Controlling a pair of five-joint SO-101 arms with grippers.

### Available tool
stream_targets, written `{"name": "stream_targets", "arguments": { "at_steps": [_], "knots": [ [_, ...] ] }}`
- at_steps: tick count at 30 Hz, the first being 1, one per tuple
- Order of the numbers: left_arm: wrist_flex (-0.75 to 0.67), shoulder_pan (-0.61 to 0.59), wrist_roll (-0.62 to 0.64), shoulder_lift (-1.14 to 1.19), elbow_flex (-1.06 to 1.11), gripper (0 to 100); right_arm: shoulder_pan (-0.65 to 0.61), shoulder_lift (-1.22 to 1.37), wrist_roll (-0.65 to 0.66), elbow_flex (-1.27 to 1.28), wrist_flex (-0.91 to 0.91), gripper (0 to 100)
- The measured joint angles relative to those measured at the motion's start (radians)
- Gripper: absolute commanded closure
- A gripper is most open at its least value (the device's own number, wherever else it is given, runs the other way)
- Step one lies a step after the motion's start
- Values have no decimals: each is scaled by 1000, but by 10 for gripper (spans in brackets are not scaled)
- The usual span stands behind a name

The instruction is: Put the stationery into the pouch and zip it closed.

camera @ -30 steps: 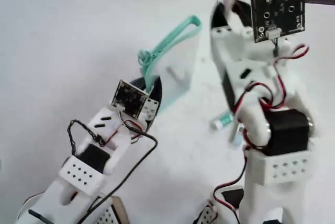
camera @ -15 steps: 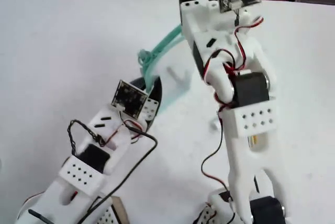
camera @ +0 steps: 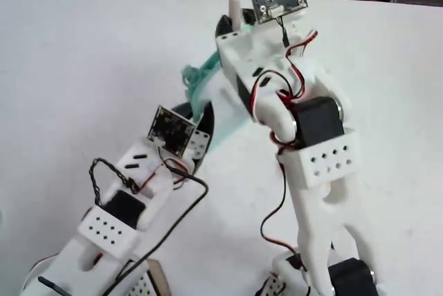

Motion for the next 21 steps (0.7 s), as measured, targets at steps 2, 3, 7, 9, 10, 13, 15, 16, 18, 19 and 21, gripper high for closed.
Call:
{"name": "stream_targets", "arguments": {
  "at_steps": [2,3,7,9,10,13,15,16,18,19,21],
  "knots": [
    [0,2,0,0,0,976,-3,-2,-2,-20,28,704],
    [0,2,0,0,0,976,-2,-2,-2,-32,43,711],
    [0,2,0,2,0,976,3,-2,-2,-117,104,714],
    [0,2,0,2,0,976,2,-2,-2,-166,132,714],
    [0,2,0,2,0,976,6,-2,-2,-190,147,714],
    [0,2,0,2,0,976,55,-3,-2,-250,187,714],
    [-2,2,0,-5,8,976,110,-3,-2,-259,222,715],
    [-2,2,0,-8,11,976,144,-3,-2,-259,239,715],
    [-2,2,0,-8,12,976,221,-3,-2,-242,270,716],
    [-2,2,0,-8,12,976,264,-3,-2,-227,282,716],
    [-2,0,0,-8,12,974,348,0,12,-170,304,718]
  ]
}}
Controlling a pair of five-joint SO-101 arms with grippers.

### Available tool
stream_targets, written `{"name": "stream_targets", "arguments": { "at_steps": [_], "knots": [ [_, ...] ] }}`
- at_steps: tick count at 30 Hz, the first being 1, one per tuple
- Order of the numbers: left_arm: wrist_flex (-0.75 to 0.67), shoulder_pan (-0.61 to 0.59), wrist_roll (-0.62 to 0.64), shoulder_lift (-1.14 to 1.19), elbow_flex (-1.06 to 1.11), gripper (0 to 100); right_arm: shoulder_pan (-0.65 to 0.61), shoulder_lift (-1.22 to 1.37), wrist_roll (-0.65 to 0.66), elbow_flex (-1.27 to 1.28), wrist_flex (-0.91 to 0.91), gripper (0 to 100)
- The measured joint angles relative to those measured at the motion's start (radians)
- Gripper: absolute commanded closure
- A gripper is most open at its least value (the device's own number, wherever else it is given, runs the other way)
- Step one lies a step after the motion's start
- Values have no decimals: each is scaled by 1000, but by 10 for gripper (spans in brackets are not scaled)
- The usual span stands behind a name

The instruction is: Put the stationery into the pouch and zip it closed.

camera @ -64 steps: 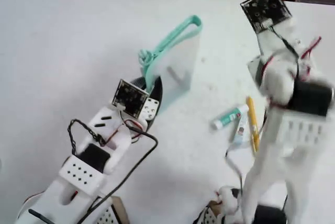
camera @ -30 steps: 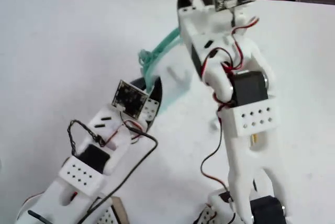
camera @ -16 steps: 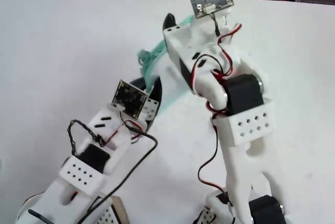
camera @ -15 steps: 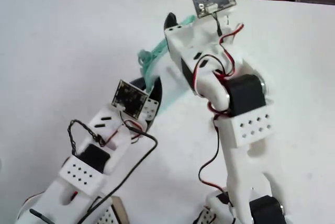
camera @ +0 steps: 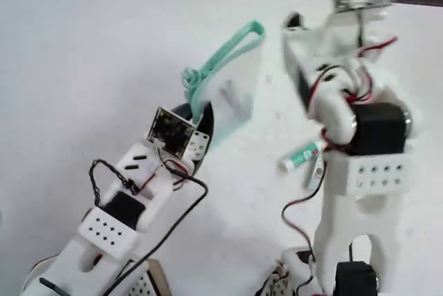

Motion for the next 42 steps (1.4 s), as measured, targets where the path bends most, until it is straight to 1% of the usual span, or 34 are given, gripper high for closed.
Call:
{"name": "stream_targets", "arguments": {
  "at_steps": [2,5,8,11,13,16,21,23,29,32,37,42],
  "knots": [
    [0,2,0,0,0,972,63,20,71,77,14,749],
    [0,0,0,0,0,968,91,89,224,207,40,801],
    [0,2,0,0,0,905,117,181,318,324,44,792],
    [0,-2,0,0,0,836,143,267,333,376,44,759],
    [0,-2,0,11,0,835,152,322,334,385,44,749],
    [2,-2,35,14,8,835,152,382,334,394,44,751],
    [2,-2,55,14,8,835,149,437,334,482,44,749],
    [2,-2,55,14,8,833,149,453,288,517,26,748],
    [2,-2,55,14,8,831,173,470,8,549,-37,748],
    [2,-2,55,14,8,831,173,486,-97,549,-55,748],
    [2,-2,55,14,8,831,172,569,-158,549,-118,750],
    [2,-2,55,14,8,831,169,649,-176,534,-130,751]
  ]
}}
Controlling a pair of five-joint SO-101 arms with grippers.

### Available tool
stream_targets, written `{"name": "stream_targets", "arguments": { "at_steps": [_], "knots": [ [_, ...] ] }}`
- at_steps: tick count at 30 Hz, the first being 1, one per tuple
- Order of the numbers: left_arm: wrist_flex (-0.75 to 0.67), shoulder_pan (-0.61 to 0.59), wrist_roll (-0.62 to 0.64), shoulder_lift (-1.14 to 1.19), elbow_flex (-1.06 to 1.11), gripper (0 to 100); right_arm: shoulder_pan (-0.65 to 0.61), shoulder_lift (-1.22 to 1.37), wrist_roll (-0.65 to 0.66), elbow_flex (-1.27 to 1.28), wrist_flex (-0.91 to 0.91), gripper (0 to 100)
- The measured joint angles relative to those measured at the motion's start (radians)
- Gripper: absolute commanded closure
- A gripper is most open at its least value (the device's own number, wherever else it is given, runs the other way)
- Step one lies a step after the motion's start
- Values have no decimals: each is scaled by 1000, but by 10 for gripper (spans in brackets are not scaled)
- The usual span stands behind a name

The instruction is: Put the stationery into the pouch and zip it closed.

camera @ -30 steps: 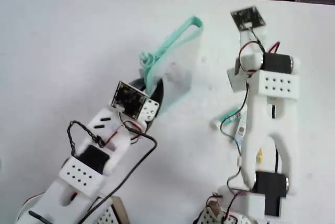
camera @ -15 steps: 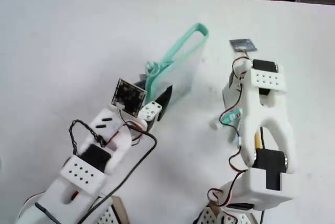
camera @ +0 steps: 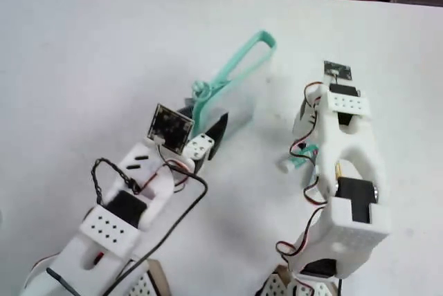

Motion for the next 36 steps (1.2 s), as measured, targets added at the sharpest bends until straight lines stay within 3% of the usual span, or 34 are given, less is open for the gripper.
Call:
{"name": "stream_targets", "arguments": {
  "at_steps": [13,20,30,36],
  "knots": [
    [0,0,0,0,0,832,2,55,-3,-69,-46,755],
    [0,0,0,0,0,833,-15,147,-2,-149,-48,981],
    [0,0,0,0,0,834,-14,161,-2,-189,8,981],
    [0,0,0,0,0,832,-31,8,-2,-361,198,981]
  ]
}}
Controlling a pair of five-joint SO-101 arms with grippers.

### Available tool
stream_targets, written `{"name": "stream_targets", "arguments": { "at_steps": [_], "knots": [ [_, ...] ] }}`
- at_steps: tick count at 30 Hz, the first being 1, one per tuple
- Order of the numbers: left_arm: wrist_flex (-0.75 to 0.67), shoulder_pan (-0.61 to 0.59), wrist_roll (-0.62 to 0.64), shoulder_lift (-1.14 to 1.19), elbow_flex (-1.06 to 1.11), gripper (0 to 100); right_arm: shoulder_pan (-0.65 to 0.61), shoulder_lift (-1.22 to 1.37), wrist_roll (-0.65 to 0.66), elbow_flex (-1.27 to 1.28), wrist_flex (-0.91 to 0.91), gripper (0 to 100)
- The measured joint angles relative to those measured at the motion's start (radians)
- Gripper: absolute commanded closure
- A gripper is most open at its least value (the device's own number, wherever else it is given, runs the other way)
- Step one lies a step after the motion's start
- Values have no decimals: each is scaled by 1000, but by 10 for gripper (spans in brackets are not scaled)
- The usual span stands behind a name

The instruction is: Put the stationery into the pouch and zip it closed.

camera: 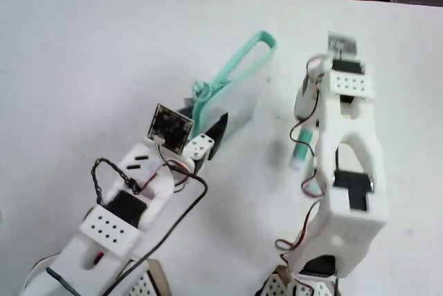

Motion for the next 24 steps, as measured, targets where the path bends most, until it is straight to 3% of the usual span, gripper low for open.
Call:
{"name": "stream_targets", "arguments": {
  "at_steps": [6,10,15,21,24],
  "knots": [
    [0,0,0,0,0,831,-84,-315,0,-164,81,981],
    [0,0,0,0,0,831,-192,-548,0,-175,-8,981],
    [5,0,0,0,0,831,-298,-735,0,-112,-250,981],
    [25,0,0,0,0,831,-365,-753,6,72,-631,981],
    [25,0,0,0,0,831,-365,-753,69,135,-743,981]
  ]
}}
